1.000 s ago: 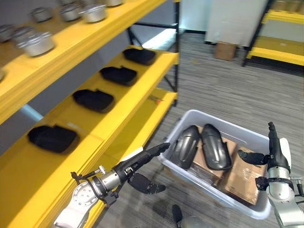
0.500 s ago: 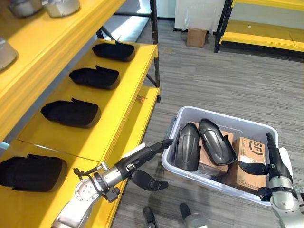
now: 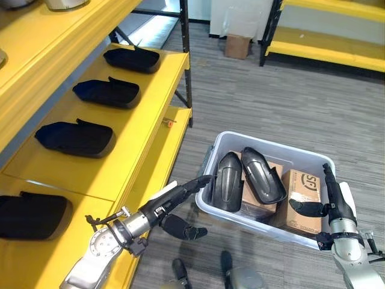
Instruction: Move parts from the plastic box to the shelf.
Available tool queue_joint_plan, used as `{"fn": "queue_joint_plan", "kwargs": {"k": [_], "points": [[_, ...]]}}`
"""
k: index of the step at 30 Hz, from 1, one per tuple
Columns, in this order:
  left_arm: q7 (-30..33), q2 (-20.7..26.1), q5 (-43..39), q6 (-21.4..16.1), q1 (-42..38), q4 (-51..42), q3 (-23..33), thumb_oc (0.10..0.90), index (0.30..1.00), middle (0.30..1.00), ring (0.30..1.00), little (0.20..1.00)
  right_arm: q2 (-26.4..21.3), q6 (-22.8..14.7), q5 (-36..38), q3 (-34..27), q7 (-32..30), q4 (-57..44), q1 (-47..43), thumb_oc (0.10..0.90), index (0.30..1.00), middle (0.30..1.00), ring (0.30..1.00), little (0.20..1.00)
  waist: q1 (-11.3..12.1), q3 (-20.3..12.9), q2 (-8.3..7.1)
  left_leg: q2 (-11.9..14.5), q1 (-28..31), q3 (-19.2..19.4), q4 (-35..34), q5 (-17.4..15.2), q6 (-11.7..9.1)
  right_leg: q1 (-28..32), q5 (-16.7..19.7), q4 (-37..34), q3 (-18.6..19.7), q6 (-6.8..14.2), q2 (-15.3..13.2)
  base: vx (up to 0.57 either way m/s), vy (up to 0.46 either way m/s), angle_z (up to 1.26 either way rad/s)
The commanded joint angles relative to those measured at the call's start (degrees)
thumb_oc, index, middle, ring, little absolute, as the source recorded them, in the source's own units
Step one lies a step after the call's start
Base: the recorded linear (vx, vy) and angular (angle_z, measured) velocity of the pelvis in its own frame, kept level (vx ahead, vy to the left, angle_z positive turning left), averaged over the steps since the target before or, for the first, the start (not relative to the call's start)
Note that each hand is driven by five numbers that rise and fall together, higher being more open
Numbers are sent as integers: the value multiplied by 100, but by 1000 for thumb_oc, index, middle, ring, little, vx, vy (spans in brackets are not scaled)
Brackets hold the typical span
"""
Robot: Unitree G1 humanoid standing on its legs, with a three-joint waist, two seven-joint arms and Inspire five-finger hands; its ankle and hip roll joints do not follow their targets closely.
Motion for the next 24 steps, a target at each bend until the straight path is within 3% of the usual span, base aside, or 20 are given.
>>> {"fn": "queue_joint_plan", "kwargs": {"k": [1, 2, 3, 5, 7, 9, 10, 12, 14, 20, 24], "points": [[156, 325, -504, -238, -466, -608, 267, 900, 1000, 1000, 1000, 1000, -100, -401, -34, -72, -160, -294, -838, 900, 1000, 1000, 1000, 1000, 271, -253, -211, 320, 45, -628, 88, -516, -321, 165, 108, -31, -3, 299, -365, -125, -375, 33], [183, 286, -496, -151, -388, -652, 327, 900, 1000, 1000, 1000, 1000, -133, -446, -89, -67, -106, -325, -857, 900, 1000, 1000, 1000, 1000, 328, -225, -179, 451, 26, -720, 36, -385, -467, 244, -18, -95, -59, 307, -323, -137, -534, 41], [256, 269, -365, -149, -143, -686, 485, 900, 1000, 1000, 1000, 1000, -281, -498, -75, -45, 89, -311, -1010, 900, 1000, 1000, 1000, 1000, 439, -226, -152, 688, -27, -717, -15, -172, -690, 431, -165, -289, -359, 174, -189, -175, -645, 42], [184, 281, -341, -267, 63, -681, 629, 900, 1000, 1000, 1000, 1000, -515, -432, 87, -36, 193, -415, -1110, 900, 1000, 1000, 1000, 1000, 520, -217, -127, 986, -268, -726, -15, 109, -837, 511, -300, -340, -556, -15, -25, -166, -485, 23], [-25, 273, -491, -549, 391, -625, 902, 900, 1000, 1000, 1000, 1000, -733, -358, 189, -136, 285, -550, -1045, 900, 1000, 1000, 1000, 1000, 506, -233, -99, 1247, -584, -435, -15, 253, -872, 538, -426, -296, -1004, -233, 166, -189, -376, 0], [-72, 252, -603, -601, 428, -576, 943, 900, 1000, 1000, 1000, 1000, -778, -349, 217, -167, 313, -587, -970, 900, 1000, 1000, 1000, 1000, 462, -233, -102, 1213, -562, -371, -15, 244, -856, 581, -480, -246, -1066, -257, 181, -62, -119, 62], [-123, 169, -698, -764, 476, -418, 1009, 900, 1000, 1000, 1000, 1000, -843, -441, 206, -212, 423, -541, -891, 900, 1000, 1000, 1000, 1000, 433, -214, -82, 1029, -324, -314, 202, 221, -767, 604, -524, -146, -1025, -312, 197, -50, 8, 59], [-50, 234, -810, -875, 531, -375, 1030, 900, 1000, 1000, 1000, 1000, -879, -514, 211, -225, 530, -452, -937, 900, 1000, 1000, 1000, 1000, 400, -238, -74, 800, -208, -325, 455, -124, -618, 519, -577, 2, -969, -307, 146, -38, 73, -14], [-138, 100, -746, -839, 464, -280, 930, 900, 1000, 1000, 1000, 1000, -778, -632, 81, -146, 368, -328, -846, 900, 1000, 1000, 1000, 1000, 381, -186, -89, 838, -537, -303, 771, -6, -741, 634, -584, 42, -1061, -373, 121, 56, 109, -9], [-241, 53, -800, -632, 441, -364, 925, 900, 1000, 1000, 1000, 1000, -730, -451, -174, -134, 429, -381, -911, 900, 1000, 1000, 1000, 1000, 383, -256, -2, 776, -330, -412, 303, 151, -764, 597, -543, -8, -1036, -324, 133, 65, 113, -3], [-356, 94, -848, -410, 438, -460, 912, 900, 1000, 1000, 1000, 1000, -688, -432, -310, -183, 455, -555, -779, 900, 1000, 1000, 1000, 1000, 317, -293, 68, 638, -220, -571, 91, 80, -756, 399, -542, 69, -874, -252, 115, -2, 82, -2]]}}
